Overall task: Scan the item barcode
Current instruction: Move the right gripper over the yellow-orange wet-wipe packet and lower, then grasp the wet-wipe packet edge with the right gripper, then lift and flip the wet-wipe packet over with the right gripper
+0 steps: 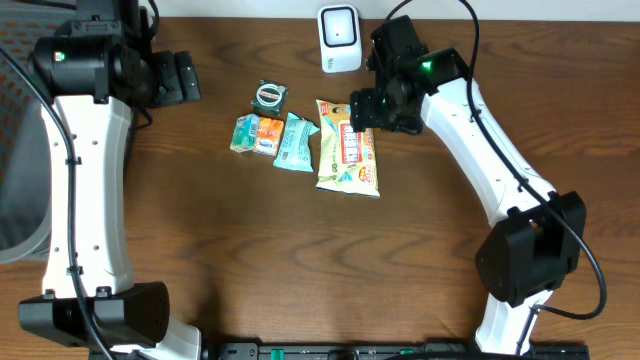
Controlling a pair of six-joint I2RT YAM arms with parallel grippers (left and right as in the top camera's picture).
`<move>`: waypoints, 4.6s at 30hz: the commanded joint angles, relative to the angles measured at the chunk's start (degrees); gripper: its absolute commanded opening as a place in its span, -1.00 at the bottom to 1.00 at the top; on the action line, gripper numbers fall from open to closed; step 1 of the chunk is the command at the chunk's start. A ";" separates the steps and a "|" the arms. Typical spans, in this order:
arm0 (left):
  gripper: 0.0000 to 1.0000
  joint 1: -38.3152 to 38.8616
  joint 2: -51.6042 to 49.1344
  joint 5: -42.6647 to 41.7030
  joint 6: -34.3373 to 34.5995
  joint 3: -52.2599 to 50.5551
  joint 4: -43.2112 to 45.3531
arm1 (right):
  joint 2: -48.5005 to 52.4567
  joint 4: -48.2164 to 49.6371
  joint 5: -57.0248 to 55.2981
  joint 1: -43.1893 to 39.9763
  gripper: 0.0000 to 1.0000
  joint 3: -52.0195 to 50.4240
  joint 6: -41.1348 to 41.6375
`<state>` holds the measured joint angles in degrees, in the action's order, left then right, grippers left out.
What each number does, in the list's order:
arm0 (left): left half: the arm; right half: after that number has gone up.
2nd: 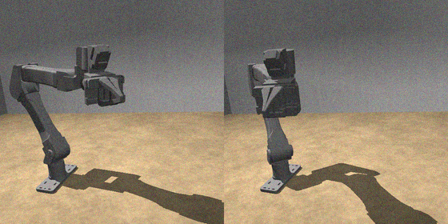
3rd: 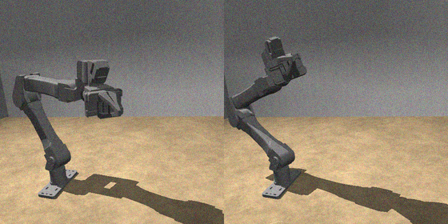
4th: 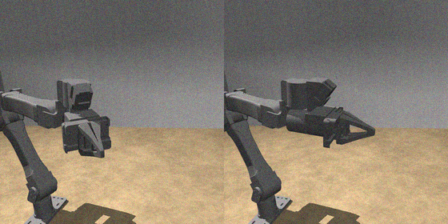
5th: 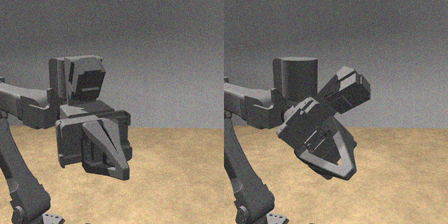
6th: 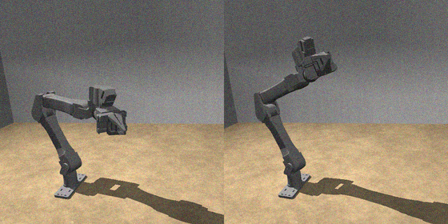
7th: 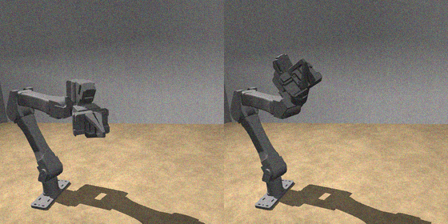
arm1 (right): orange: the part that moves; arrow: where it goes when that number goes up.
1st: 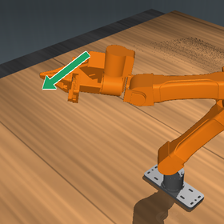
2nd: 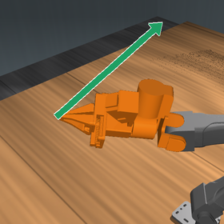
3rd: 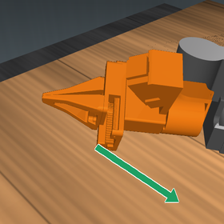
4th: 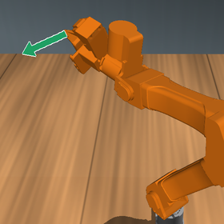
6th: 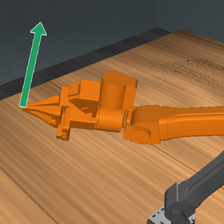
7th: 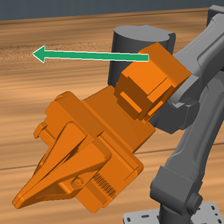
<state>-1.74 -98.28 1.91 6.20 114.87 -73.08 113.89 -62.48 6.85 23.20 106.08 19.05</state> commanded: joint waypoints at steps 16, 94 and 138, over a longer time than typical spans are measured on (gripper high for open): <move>0.96 -0.24 -0.22 0.92 0.52 -0.28 0.00 | 0.17 3.98 1.64 5.01 0.99 -0.13 -1.31; 0.96 -0.24 -0.22 0.92 0.55 -0.28 0.00 | 14.64 -5.46 -24.30 3.23 0.58 -0.28 -4.50; 0.95 -0.24 -0.22 0.92 0.52 -0.28 0.00 | 25.42 2.16 -35.32 9.57 0.04 -0.13 -16.31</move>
<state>-1.74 -98.28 1.91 6.20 114.87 -73.08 135.28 -60.23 -30.39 34.22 107.20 2.13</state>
